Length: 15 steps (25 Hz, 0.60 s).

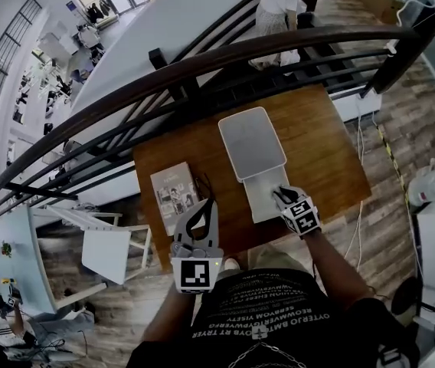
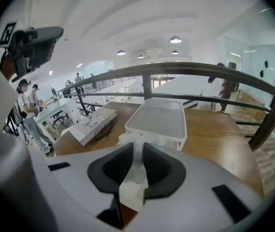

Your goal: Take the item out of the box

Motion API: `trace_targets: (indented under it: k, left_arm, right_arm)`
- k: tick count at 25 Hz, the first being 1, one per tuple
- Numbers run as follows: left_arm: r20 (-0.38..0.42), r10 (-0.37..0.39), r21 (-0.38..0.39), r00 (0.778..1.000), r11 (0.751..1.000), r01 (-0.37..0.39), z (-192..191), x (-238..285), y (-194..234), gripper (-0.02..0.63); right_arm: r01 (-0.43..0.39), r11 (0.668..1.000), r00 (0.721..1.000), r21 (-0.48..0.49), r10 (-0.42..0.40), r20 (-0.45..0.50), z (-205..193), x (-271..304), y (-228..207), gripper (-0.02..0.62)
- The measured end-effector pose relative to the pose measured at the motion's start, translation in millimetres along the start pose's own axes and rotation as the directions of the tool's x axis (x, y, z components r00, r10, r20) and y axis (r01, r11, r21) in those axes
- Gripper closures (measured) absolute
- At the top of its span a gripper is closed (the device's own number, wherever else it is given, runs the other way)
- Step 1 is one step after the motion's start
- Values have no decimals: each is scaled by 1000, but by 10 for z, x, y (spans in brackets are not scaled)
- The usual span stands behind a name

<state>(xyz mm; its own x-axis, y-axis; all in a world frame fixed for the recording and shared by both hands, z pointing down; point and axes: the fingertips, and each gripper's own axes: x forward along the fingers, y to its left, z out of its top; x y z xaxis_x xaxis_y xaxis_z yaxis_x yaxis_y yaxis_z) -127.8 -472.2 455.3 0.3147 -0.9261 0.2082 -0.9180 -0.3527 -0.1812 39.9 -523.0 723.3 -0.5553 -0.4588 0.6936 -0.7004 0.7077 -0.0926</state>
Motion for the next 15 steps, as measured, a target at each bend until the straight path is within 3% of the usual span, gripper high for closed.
trace_targets:
  k: [9, 15]
  left_arm:
    - [23, -21, 4, 1000, 1000, 20, 89, -295, -1, 601]
    - [24, -27, -8, 999, 1000, 27, 151, -467, -1, 601]
  right_arm:
    - [19, 999, 984, 39, -26, 178, 492, -674, 227, 532]
    - [41, 999, 954, 22, -45, 295, 858, -1200, 439, 532]
